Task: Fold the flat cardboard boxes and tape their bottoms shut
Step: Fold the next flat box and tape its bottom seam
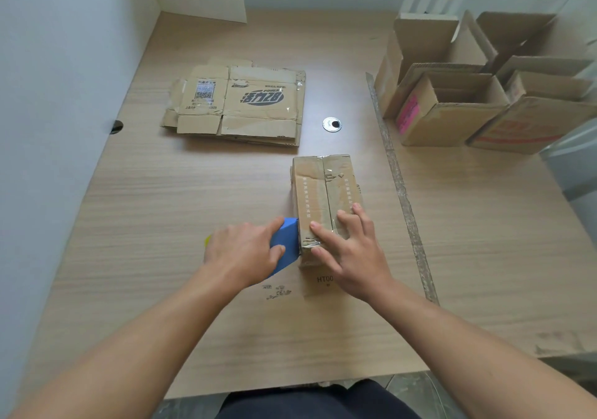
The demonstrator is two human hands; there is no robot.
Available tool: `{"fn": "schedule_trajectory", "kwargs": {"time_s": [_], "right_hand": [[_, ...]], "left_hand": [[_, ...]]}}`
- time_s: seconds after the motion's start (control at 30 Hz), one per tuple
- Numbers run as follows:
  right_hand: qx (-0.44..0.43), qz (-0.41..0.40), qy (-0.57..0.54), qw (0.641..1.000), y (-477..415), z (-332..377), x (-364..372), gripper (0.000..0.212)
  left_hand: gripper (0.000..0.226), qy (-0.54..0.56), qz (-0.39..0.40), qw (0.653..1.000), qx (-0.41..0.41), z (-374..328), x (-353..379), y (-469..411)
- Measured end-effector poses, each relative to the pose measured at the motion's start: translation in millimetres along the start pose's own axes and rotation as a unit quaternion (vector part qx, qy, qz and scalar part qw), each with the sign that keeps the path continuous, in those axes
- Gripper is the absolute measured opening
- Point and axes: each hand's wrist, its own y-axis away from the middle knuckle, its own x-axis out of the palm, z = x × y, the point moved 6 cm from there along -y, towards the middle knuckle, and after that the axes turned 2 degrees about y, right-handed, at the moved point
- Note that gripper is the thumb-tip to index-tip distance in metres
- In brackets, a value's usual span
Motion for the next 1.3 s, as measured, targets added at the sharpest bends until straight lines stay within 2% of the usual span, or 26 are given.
{"fn": "schedule_trajectory", "kwargs": {"time_s": [0.1,0.2,0.3,0.4,0.47,0.77,0.9,0.97,1.13,1.3], "right_hand": [[0.022,0.015,-0.006,1.0,2,6,1,0.044],[0.062,0.066,0.0,0.996,5,6,2,0.044],[0.099,0.099,0.036,0.989,-1,10,-2,0.06],[0.161,0.128,0.057,0.977,-15,20,-2,0.08],[0.172,0.141,0.079,0.972,-19,24,4,0.087],[0.111,0.182,0.091,0.973,-21,2,5,0.061],[0.142,0.162,0.072,0.974,-23,-12,-3,0.083],[0.139,0.174,0.093,0.97,-26,-11,0,0.083],[0.057,0.21,0.139,0.966,-29,-6,3,0.074],[-0.028,0.238,0.173,0.955,-19,-29,-7,0.094]], "left_hand": [[0.039,-0.036,-0.02,0.999,-0.022,-12,2,0],[0.037,-0.044,-0.021,0.999,-0.021,-18,3,-7],[0.044,-0.023,-0.019,0.999,-0.011,-10,6,-5],[0.048,0.018,-0.009,0.999,-0.038,7,10,2],[0.049,0.036,-0.002,0.998,-0.053,17,12,8],[0.055,0.067,-0.026,0.993,-0.093,50,-7,6],[0.055,0.113,-0.024,0.989,-0.092,52,-16,-1],[0.056,0.129,-0.032,0.987,-0.087,48,-20,-5],[0.057,0.121,-0.043,0.99,-0.055,34,-31,-16],[0.058,0.108,-0.04,0.992,-0.041,31,-39,-20]]}}
